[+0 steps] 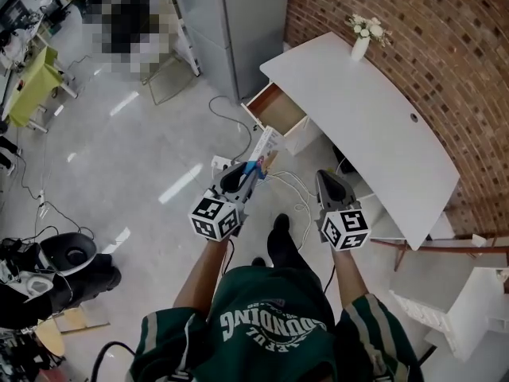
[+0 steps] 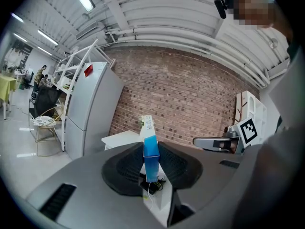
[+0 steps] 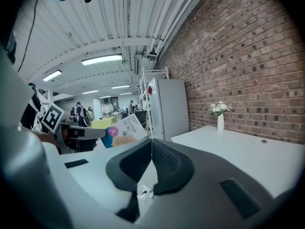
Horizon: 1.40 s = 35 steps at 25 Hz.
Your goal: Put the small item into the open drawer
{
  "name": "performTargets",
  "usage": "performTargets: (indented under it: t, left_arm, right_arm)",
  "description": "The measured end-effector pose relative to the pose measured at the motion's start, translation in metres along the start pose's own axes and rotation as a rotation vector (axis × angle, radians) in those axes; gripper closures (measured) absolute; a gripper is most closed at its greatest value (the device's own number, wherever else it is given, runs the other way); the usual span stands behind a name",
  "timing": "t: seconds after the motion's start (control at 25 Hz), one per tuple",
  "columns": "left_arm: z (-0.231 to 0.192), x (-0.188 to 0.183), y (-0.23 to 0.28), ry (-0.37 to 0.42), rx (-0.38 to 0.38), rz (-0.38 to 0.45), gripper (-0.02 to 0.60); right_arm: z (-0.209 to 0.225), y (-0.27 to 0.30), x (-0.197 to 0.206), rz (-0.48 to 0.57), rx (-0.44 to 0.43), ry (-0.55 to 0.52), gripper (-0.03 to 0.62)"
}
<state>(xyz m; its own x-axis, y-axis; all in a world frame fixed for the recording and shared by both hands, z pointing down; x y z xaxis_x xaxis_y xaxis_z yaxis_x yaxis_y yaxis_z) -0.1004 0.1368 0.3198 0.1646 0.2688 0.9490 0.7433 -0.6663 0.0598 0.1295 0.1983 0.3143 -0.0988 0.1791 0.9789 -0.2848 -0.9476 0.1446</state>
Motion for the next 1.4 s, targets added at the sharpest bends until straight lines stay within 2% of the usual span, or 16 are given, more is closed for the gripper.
performTargets:
  t: [0.24, 0.52, 1.0, 1.2, 1.4]
  left_arm:
    - [-0.026, -0.015, 0.056, -0.001, -0.044, -0.001, 0.477]
    - [-0.052, -0.022, 0.102, 0.002, -0.107, -0.008, 0.477]
    - [-0.101, -0.023, 0.107, -0.009, -0.217, -0.034, 0.477]
    - [-0.128, -0.023, 0.116, -0.03, -0.217, -0.042, 0.477]
    - [-0.169, -0.022, 0.139, -0.052, -0.188, -0.065, 0.477]
  right_arm:
    - [0.042, 0.064, -0.017, -0.009, -0.04, -0.004, 0.569]
    - [0.073, 0.131, -0.027, -0.029, -0.127, 0.0, 0.569]
    - [0.064, 0.201, -0.024, -0.075, -0.246, 0.005, 0.569]
    - [0.059, 0.228, -0.024, -0.093, -0.248, -0.005, 0.569]
    - [0.059, 0.267, -0.024, -0.11, -0.211, -0.004, 0.569]
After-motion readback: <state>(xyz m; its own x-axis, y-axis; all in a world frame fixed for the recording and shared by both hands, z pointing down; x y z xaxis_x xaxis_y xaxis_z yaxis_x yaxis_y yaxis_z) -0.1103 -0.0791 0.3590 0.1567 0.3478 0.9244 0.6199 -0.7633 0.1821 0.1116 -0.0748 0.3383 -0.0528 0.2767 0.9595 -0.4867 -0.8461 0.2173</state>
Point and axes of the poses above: the fingertips, and each gripper's own axes: y forward along the fingers, z to its right, x out of its underside, the point moved 6 cm from there along -y, backward along the fingers, and after that the axes turned 8 degrees about z, right-handed, at the moved point
